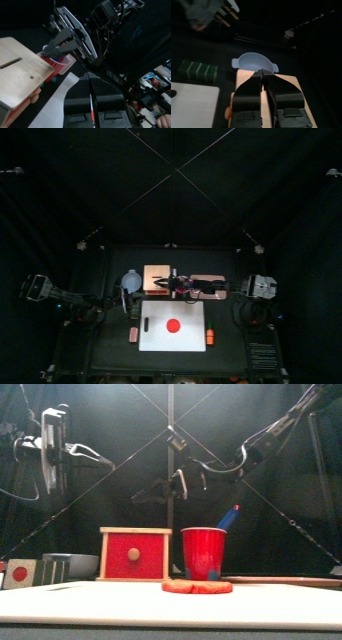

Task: Get the cutter from the drawer then cut the dough then place the extra dough in the bowl
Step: Open the drawer

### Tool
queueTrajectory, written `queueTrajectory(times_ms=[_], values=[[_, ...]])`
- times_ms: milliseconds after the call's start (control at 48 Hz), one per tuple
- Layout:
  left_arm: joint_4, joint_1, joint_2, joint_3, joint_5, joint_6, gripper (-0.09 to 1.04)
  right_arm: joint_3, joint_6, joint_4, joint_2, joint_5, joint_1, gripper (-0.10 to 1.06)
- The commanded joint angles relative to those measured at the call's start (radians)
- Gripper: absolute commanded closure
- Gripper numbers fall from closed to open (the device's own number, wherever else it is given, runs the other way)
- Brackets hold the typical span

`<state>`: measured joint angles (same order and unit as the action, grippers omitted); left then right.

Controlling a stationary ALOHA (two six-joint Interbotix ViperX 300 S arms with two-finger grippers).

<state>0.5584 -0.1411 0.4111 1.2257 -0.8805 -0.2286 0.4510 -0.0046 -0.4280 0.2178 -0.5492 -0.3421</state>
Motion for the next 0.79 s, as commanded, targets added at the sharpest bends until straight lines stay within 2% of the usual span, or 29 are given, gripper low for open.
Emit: queueTrajectory(times_ms=[21, 229, 354, 521, 625, 792], values=[[0.012, 0.0, -0.054, -0.057, -0.002, -0.017, 0.88, -0.094, 0.008, 0.003, 0.048, -0.006, -0.026, 1.01], [0.124, -0.008, -0.175, -0.141, -0.005, -0.132, 0.87, -0.156, 0.011, 0.005, 0.12, 0.051, -0.037, 1.01], [0.172, -0.028, -0.262, -0.179, -0.006, -0.201, 0.79, -0.164, 0.011, 0.002, 0.137, 0.091, -0.037, 1.01], [0.189, -0.037, -0.334, -0.218, -0.006, -0.325, 0.52, -0.158, 0.009, 0.002, 0.138, 0.117, -0.037, 1.01], [0.19, -0.035, -0.356, -0.225, -0.006, -0.393, 0.3, -0.15, 0.0, 0.002, 0.14, 0.135, -0.035, 1.01], [0.232, -0.035, -0.39, -0.247, 0.0, -0.466, 0.03, -0.146, 0.002, 0.002, 0.14, 0.137, -0.031, 1.01]])
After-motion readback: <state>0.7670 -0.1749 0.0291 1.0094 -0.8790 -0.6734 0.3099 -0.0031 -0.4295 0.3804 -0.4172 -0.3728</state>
